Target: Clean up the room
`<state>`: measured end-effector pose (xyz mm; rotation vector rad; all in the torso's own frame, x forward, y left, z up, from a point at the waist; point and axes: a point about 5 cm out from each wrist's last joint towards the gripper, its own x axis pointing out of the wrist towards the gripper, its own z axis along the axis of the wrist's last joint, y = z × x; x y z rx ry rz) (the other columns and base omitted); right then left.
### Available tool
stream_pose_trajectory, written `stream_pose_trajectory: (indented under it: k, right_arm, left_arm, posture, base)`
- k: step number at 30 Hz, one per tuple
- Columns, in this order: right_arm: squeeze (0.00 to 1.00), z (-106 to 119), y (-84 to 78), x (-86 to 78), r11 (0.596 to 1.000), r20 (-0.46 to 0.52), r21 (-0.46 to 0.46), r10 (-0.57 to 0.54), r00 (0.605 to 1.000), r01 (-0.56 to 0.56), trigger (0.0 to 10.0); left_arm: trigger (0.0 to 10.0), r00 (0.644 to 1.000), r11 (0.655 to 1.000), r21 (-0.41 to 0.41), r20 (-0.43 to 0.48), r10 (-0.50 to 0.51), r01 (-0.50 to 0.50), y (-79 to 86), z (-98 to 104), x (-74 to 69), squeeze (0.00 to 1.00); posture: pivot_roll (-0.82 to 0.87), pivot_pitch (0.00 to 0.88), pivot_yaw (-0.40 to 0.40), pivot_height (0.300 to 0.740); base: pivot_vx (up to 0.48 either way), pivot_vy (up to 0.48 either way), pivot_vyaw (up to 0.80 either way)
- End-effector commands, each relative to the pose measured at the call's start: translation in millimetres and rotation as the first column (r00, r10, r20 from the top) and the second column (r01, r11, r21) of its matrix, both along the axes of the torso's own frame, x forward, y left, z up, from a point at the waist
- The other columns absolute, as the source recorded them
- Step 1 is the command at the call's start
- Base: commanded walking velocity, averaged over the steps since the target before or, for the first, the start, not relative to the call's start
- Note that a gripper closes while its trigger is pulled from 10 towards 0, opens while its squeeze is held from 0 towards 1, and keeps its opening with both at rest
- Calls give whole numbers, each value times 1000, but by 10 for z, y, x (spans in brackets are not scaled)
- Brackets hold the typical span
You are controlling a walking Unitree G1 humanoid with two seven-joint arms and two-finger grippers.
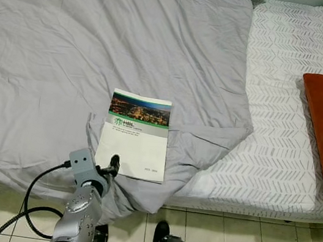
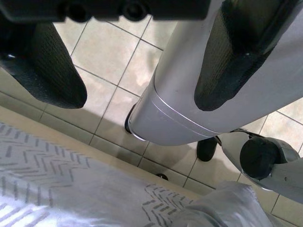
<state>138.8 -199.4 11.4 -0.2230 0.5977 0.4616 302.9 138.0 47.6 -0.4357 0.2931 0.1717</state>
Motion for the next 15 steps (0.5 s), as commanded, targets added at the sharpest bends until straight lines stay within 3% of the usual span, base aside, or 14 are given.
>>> stream_pose_trajectory:
  k: [1,10,15]
  right_arm:
    - [0,-83,-62,-128,1000,-66,-18,-9,998,8,10000]
    - [0,-44,-45,-115,1000,-46,15,-14,999,15,10000]
    - [0,10,59,-87,990,-7,135,31,999,-30,10000]
  left_arm:
    - [10000,997,999,-30,-72,20,-22,-1,-168,-86,0]
    - [10000,999,999,38,-34,8,-7,86,-106,26,0]
    - [10000,999,999,45,-43,7,-5,96,-140,46,0]
  posture:
    - [-201,403,-100,740]
    - [-201,403,-100,740]
    - [-213,407,-98,740]
  base:
    - [0,0,0]
    - [0,0,0]
    - [0,0,0]
